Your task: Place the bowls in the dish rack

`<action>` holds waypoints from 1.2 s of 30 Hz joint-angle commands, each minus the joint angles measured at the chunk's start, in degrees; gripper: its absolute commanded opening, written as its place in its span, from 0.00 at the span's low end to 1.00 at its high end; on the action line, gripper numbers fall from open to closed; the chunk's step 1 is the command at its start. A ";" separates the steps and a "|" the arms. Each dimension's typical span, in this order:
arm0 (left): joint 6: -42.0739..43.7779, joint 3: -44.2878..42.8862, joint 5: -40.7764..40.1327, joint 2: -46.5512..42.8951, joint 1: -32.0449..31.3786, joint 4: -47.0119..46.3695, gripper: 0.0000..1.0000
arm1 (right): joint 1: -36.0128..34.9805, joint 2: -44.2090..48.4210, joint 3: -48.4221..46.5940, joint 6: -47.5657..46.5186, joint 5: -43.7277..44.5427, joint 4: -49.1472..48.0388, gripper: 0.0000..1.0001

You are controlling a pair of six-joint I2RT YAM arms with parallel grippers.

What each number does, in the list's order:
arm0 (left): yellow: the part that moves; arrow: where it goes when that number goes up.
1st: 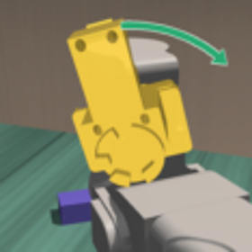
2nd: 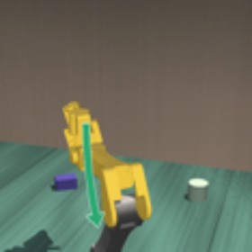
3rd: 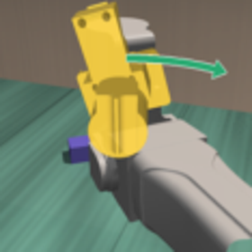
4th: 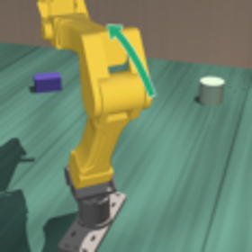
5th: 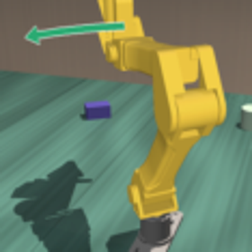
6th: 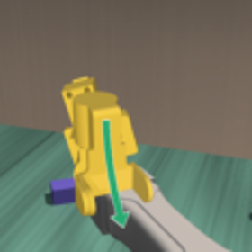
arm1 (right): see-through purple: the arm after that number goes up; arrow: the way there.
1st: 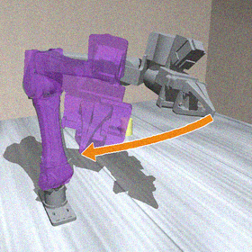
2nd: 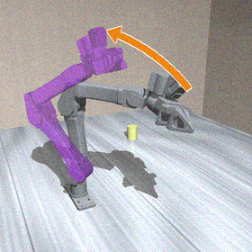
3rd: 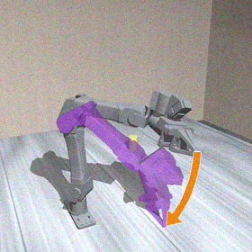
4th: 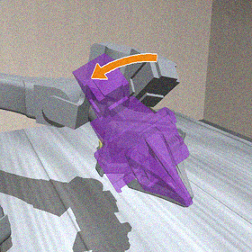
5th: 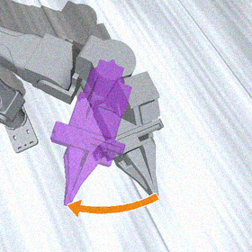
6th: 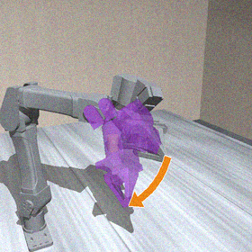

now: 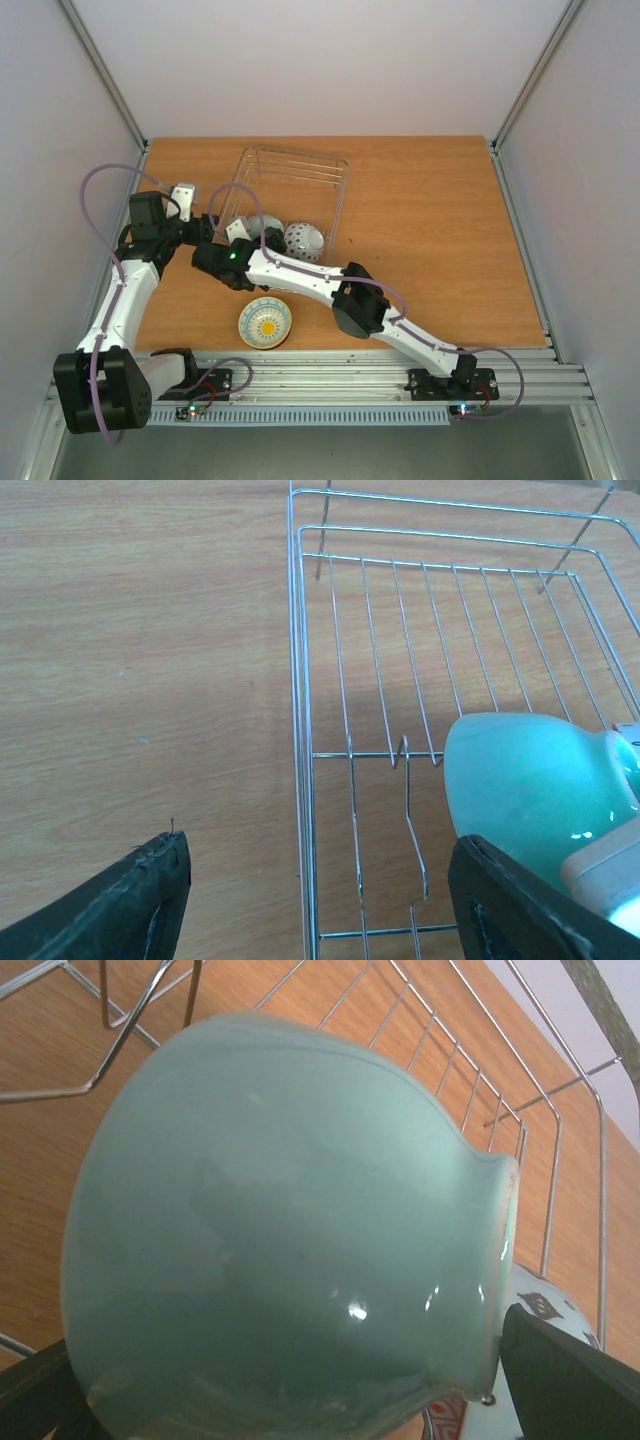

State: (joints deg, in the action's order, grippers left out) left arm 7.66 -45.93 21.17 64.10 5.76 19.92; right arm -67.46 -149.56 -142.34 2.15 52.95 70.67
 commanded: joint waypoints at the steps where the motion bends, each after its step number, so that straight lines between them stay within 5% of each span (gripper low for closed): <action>1: -0.54 -0.03 3.52 -1.78 -1.29 -2.15 0.72 | -2.17 4.52 4.40 -6.38 -3.16 -6.87 0.99; 18: -0.24 -0.38 4.42 -1.26 -1.31 -1.23 0.72 | -2.27 21.68 26.46 -12.36 -17.90 -26.77 0.99; 27: -0.19 -0.43 4.67 -1.34 -1.32 -1.18 0.72 | -2.28 30.56 35.69 -12.85 -14.17 -32.48 0.99; 36: 0.37 -0.43 8.28 -1.14 -1.32 -0.38 0.72 | -2.22 47.98 52.99 -11.31 -20.98 -38.39 0.92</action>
State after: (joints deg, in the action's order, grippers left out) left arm 7.49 -45.95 25.76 63.66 4.64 20.12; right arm -69.23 -109.23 -94.98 -10.22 35.66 35.73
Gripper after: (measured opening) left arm 0.719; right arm 0.958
